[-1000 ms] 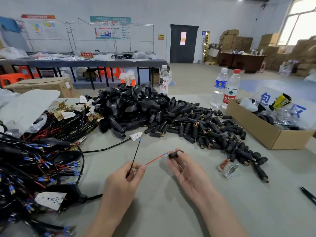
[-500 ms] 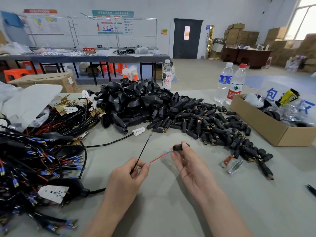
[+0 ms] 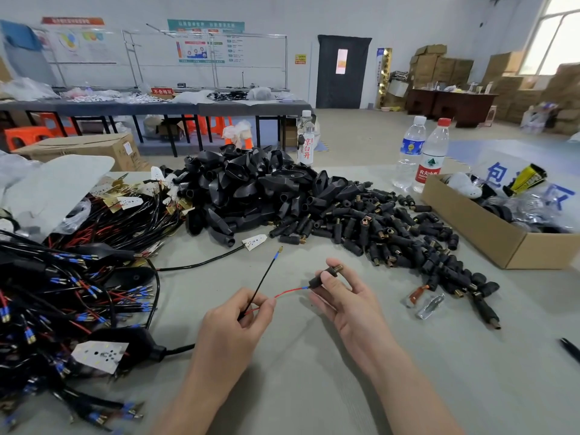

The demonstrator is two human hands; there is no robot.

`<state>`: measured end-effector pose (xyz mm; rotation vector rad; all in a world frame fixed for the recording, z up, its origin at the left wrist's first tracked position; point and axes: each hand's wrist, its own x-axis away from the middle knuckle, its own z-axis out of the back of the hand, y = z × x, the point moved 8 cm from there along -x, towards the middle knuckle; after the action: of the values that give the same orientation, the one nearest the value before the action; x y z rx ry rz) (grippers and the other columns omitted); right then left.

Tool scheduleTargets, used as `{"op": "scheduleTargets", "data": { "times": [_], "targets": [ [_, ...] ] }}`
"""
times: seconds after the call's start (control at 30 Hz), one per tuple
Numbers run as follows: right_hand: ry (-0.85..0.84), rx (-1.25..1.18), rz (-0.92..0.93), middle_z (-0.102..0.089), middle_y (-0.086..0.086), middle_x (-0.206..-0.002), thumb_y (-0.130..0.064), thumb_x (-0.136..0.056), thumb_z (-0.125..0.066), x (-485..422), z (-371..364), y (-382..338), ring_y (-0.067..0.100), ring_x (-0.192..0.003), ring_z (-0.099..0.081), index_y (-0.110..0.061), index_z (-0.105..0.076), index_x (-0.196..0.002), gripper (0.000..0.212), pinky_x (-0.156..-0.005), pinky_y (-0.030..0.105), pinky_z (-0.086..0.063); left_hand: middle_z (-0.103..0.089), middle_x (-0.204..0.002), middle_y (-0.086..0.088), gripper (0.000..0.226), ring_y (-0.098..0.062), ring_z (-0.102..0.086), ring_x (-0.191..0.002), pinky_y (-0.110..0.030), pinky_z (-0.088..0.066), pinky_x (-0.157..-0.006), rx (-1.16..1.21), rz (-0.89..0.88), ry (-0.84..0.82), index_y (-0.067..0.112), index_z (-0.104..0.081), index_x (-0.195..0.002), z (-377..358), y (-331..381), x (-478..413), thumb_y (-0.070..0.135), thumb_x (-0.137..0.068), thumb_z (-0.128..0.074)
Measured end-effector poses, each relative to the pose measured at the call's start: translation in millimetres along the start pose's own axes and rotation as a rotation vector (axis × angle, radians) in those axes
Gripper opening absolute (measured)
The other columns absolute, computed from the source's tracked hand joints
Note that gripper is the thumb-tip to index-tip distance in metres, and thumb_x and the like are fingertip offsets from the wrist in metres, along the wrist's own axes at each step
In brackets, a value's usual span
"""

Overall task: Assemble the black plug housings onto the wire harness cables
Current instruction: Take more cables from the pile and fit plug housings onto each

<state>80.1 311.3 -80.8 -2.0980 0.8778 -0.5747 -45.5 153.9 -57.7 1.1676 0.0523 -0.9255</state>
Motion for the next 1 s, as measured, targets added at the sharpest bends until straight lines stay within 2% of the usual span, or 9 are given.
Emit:
{"op": "scheduleTargets", "data": {
  "times": [0.17,0.37,0.43,0.5,0.57,0.67,0.8,0.9,1.0],
  "targets": [
    [0.009,-0.012,-0.014,-0.072,0.01,-0.095,-0.005,-0.091,-0.065,-0.6,1.0,0.8,0.022,-0.089,-0.07,-0.013,-0.065,-0.116,0.027,-0.074,0.029,-0.06,-0.042,-0.057,-0.01,0.037,-0.025,-0.034,-0.053,-0.026,-0.026,-0.047,0.037,0.036,0.005,0.024,-0.064,-0.089,1.6,-3.6,0.2,0.06,-0.081,-0.059],
    [-0.015,-0.119,-0.055,-0.07,0.018,-0.098,-0.007,-0.08,-0.07,2.0,-4.0,4.2,0.028,-0.09,-0.072,-0.007,-0.062,-0.117,0.037,-0.071,0.03,-0.06,-0.048,-0.061,-0.01,0.039,-0.028,-0.042,-0.057,-0.026,-0.03,-0.05,0.045,0.07,-0.015,0.024,-0.064,-0.09,0.0,-7.7,-1.0,0.061,-0.08,-0.058],
    [-0.054,-0.159,-0.09,-0.07,0.019,-0.1,-0.008,-0.078,-0.07,3.8,-8.6,7.3,0.028,-0.089,-0.073,-0.005,-0.061,-0.118,0.041,-0.07,0.03,-0.06,-0.05,-0.061,-0.009,0.039,-0.026,-0.043,-0.057,-0.028,-0.031,-0.049,0.057,0.07,-0.024,0.024,-0.064,-0.089,-0.8,-6.7,-0.8,0.061,-0.08,-0.058],
    [-0.098,-0.164,-0.122,-0.07,0.02,-0.102,-0.006,-0.08,-0.069,5.9,-14.2,11.7,0.027,-0.091,-0.072,-0.005,-0.06,-0.119,0.04,-0.071,0.03,-0.06,-0.047,-0.057,-0.002,0.036,-0.013,-0.039,-0.051,-0.025,-0.031,-0.049,0.062,0.055,-0.044,0.024,-0.064,-0.086,-2.4,-3.5,0.1,0.059,-0.08,-0.058],
    [-0.139,-0.126,-0.151,-0.07,0.019,-0.107,-0.006,-0.08,-0.07,8.8,-20.8,17.7,0.027,-0.095,-0.071,-0.004,-0.06,-0.121,0.042,-0.073,0.029,-0.059,-0.043,-0.053,0.004,0.032,-0.008,-0.036,-0.049,-0.023,-0.031,-0.048,0.045,0.037,-0.059,0.024,-0.063,-0.084,-3.5,-0.6,0.8,0.056,-0.083,-0.06],
    [-0.195,-0.057,-0.195,-0.071,0.018,-0.115,-0.014,-0.085,-0.069,13.2,-31.6,28.0,0.027,-0.096,-0.072,-0.004,-0.062,-0.121,0.038,-0.076,0.03,-0.059,-0.047,-0.057,-0.004,0.024,-0.017,-0.04,-0.052,-0.028,-0.035,-0.05,0.005,0.029,-0.063,0.024,-0.061,-0.083,-4.4,-1.5,0.1,0.047,-0.088,-0.066],
    [-0.151,0.02,-0.184,-0.071,0.016,-0.118,-0.031,-0.101,-0.051,10.6,-30.0,30.0,0.03,-0.102,-0.072,-0.007,-0.066,-0.12,0.034,-0.077,0.033,-0.06,-0.046,-0.054,0.003,0.011,-0.007,-0.037,-0.049,-0.02,-0.033,-0.048,-0.011,0.027,-0.065,0.031,-0.063,-0.085,-3.9,-0.2,0.3,0.04,-0.089,-0.068],
    [-0.103,0.044,-0.165,-0.073,0.013,-0.114,-0.028,-0.101,-0.053,9.3,-25.6,26.3,0.03,-0.098,-0.073,-0.009,-0.069,-0.116,0.029,-0.074,0.033,-0.06,-0.062,-0.066,0.006,0.007,-0.011,-0.054,-0.056,-0.028,-0.046,-0.057,0.057,0.067,-0.065,0.039,-0.065,-0.093,-4.8,2.1,-0.1,0.037,-0.088,-0.07],
    [-0.098,0.066,-0.159,-0.074,0.011,-0.113,-0.025,-0.099,-0.056,9.9,-26.1,25.5,0.031,-0.094,-0.074,-0.012,-0.069,-0.116,0.025,-0.072,0.031,-0.06,-0.071,-0.085,0.011,0.022,-0.009,-0.067,-0.077,-0.023,-0.052,-0.069,0.168,0.08,-0.043,0.041,-0.071,-0.09,-1.6,8.1,-3.1,0.019,-0.089,-0.071]
  ]
}}
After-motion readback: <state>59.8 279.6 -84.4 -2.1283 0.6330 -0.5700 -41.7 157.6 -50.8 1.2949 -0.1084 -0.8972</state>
